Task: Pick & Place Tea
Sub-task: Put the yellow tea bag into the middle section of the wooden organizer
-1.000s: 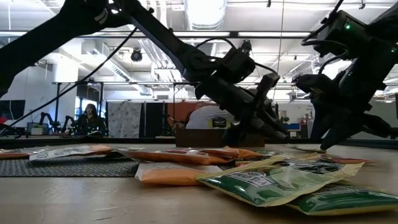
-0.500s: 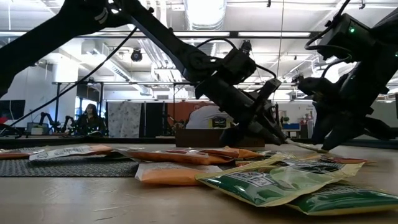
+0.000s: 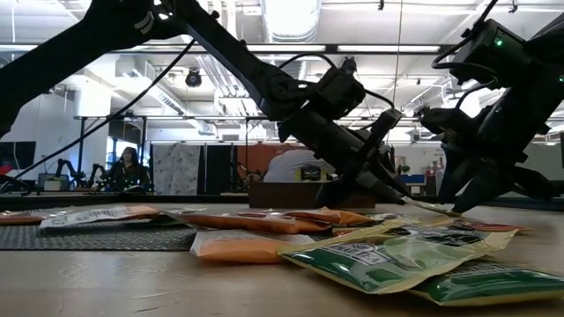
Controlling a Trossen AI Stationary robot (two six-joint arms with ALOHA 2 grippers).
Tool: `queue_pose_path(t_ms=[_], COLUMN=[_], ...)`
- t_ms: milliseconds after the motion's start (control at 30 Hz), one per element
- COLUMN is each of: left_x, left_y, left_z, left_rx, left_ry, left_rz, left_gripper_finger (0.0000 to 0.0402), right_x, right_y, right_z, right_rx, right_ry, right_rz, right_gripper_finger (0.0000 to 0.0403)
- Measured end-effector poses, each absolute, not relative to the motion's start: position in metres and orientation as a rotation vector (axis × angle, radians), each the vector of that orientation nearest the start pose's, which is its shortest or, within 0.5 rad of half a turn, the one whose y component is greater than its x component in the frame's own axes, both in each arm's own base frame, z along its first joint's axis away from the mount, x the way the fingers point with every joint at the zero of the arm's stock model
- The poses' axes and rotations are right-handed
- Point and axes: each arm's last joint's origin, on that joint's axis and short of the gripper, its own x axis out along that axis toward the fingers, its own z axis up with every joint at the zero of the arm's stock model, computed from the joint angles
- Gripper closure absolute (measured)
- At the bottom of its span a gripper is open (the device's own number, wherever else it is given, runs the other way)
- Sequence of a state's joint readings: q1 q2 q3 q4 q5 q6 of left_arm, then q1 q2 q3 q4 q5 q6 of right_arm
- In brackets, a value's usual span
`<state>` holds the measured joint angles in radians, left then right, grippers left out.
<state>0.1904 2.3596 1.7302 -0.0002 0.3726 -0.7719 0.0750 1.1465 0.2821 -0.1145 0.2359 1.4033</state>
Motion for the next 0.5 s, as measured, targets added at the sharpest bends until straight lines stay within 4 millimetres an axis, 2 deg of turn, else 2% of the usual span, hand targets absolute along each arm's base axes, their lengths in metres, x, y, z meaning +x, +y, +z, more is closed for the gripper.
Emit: queue_pose_path(t_ms=[500], left_x=[0.5128], left_y=[0.0822], left_z=[0.1405], left_rx=[-0.866], left_ry=[0.62], left_rz=[0.032], left_gripper_finger=[0.0339], right_x=[0.1727], right_y=[0.0051], right_z=[0.1193], right_rx=[1.134], right_ry=[0.626], right_rz=[-0.779], right_gripper_finger=[0.0275])
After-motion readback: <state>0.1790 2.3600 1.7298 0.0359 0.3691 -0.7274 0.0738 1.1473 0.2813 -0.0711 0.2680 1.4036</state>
